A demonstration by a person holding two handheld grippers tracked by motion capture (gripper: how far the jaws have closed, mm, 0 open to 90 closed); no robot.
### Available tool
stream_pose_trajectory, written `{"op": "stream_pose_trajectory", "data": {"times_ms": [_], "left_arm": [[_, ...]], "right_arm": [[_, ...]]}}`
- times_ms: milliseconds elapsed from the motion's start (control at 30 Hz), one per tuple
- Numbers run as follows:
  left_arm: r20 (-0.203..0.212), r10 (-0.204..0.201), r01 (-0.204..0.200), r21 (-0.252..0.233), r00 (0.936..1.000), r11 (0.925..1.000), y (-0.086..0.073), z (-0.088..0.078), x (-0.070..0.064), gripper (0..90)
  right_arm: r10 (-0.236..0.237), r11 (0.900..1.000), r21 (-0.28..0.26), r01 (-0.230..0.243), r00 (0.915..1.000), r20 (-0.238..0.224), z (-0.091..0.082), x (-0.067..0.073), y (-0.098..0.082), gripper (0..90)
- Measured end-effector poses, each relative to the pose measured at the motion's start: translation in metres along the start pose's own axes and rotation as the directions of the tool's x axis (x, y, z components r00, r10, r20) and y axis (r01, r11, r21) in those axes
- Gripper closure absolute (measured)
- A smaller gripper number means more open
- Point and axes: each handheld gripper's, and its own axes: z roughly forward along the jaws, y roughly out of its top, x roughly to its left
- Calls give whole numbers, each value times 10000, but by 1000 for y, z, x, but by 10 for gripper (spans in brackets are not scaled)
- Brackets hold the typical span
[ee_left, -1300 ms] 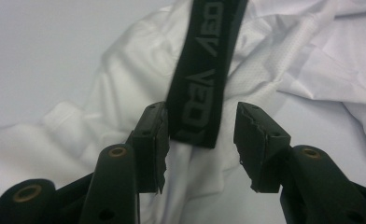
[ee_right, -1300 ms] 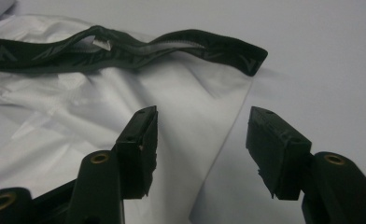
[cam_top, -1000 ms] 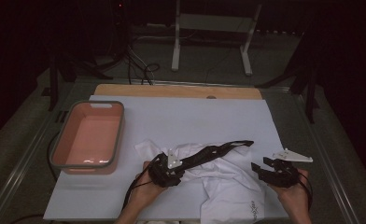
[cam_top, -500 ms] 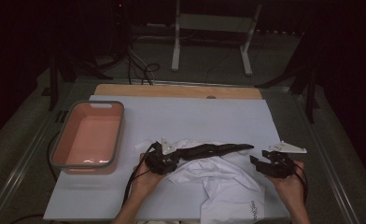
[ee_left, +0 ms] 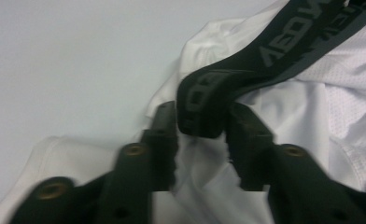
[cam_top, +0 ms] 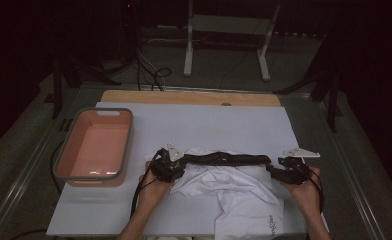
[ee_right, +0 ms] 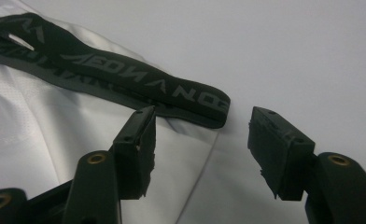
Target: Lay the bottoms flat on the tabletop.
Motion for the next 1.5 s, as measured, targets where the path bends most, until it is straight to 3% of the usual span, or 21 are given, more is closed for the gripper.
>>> {"op": "stream_pose_trajectory", "data": {"times_ms": [133, 200, 400, 600, 800, 1033, 1133, 1233, 1300, 1400, 1500], "left_arm": [[132, 156, -156, -41, 9998, 9999, 4, -1, 0, 851], [114, 22, -20, -185, 9999, 9998, 7, -3, 2, 865], [1, -597, 596, -532, 9982, 9968, 14, -5, 13, 868], [-149, -939, 927, -665, 9955, 9935, 20, -5, 22, 868], [-327, -1130, 1105, -681, 9931, 9915, 23, -3, 30, 866], [-338, -1161, 1133, -749, 9927, 9907, 27, -2, 31, 866], [-331, -1160, 1134, -722, 9927, 9909, 28, -1, 32, 863], [-332, -1200, 1174, -706, 9922, 9906, 28, 1, 32, 859], [-394, -1212, 1184, -663, 9918, 9907, 27, 2, 33, 845], [-481, -1289, 1258, -623, 9905, 9901, 26, 4, 36, 811], [-625, -1403, 1368, -571, 9881, 9889, 26, 5, 38, 732]], "right_arm": [[-9, 10000, 61, 9, 10000, -1, 2, -1, 0, 424], [-22, 10000, 96, 22, 10000, 31, 4, -3, 0, 425], [-120, 9998, 137, 119, 9999, 99, 6, -5, 1, 428], [-496, 9983, 319, 495, 9988, 28, 17, -4, 3, 457], [-686, 9966, 447, 685, 9976, -5, 24, -1, 5, 451], [-1275, 9908, 474, 1269, 9918, 91, 46, 2, 17, 455], [-1597, 9862, 437, 1597, 9872, -37, 52, 4, 21, 547], [-1757, 9837, 368, 1762, 9843, -170, 56, 6, 25, 749], [-1521, 9879, 228, 1531, 9875, -424, 57, 6, 28, 845], [-1163, 9929, 199, 1173, 9921, -462, 58, 3, 31, 867], [-623, 9973, 390, 626, 9980, -94, 60, -3, 33, 867]]}}
